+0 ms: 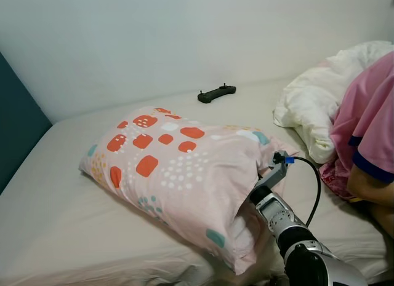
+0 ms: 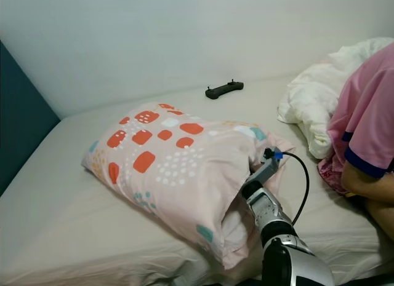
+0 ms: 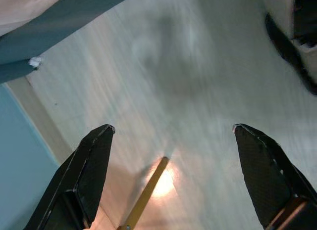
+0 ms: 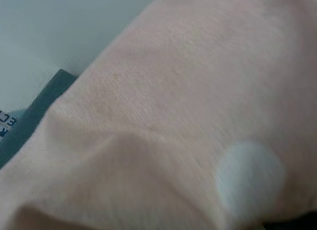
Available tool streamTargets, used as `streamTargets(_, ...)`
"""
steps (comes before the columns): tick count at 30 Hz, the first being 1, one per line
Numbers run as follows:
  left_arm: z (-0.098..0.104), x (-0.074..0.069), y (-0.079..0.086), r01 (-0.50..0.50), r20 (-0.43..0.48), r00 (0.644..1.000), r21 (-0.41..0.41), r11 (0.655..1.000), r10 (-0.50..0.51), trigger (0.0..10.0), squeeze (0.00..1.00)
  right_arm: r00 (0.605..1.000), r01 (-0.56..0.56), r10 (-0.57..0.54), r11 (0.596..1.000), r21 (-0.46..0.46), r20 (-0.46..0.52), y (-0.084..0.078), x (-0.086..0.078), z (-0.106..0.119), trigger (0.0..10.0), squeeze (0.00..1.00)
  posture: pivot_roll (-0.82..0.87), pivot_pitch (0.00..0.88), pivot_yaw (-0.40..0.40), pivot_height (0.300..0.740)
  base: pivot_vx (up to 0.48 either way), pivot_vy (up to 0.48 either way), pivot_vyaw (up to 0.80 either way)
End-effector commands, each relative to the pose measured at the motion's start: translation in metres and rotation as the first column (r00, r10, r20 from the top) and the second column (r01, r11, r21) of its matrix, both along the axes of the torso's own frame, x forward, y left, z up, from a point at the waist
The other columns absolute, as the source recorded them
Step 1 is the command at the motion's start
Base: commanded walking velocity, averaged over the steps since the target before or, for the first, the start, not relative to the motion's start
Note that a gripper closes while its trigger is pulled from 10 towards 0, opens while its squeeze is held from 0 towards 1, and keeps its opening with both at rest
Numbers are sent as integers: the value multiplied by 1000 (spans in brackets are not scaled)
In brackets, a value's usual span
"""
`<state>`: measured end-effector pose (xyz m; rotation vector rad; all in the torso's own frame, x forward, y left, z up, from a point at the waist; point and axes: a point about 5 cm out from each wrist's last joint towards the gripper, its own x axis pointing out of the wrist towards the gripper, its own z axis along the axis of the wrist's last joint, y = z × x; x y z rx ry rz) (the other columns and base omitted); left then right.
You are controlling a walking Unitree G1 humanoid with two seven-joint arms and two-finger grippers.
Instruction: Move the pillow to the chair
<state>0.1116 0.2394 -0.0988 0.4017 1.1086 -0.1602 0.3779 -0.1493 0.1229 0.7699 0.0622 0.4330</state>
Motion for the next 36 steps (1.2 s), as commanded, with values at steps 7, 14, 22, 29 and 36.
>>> streamTargets(7,-5,-7,-8,-19,-28,999,-10,1000,19,10000,0,999,-20,20,1000,-24,32,15,5,10,0,0,131,123,92,300,0,0,0)
streamTargets(14,-5,-6,-10,-35,-32,999,-8,999,35,10000,0,993,-16,18,1000,-16,118,12,8,22,0,0,124,84,82,300,0,0,0)
streamTargets(22,-3,-1,-7,-33,-25,999,0,999,33,10000,0,975,-17,-1,997,77,223,6,11,41,0,0,112,53,81,300,0,0,0)
streamTargets(29,-1,7,-7,-33,-13,999,5,999,33,10000,0,941,-80,41,991,104,337,6,12,58,0,0,101,24,79,300,0,0,0)
streamTargets(36,0,14,-13,-27,6,1000,-9,1000,27,10000,0,836,-262,146,953,150,529,16,9,87,0,0,90,22,63,300,0,0,0)
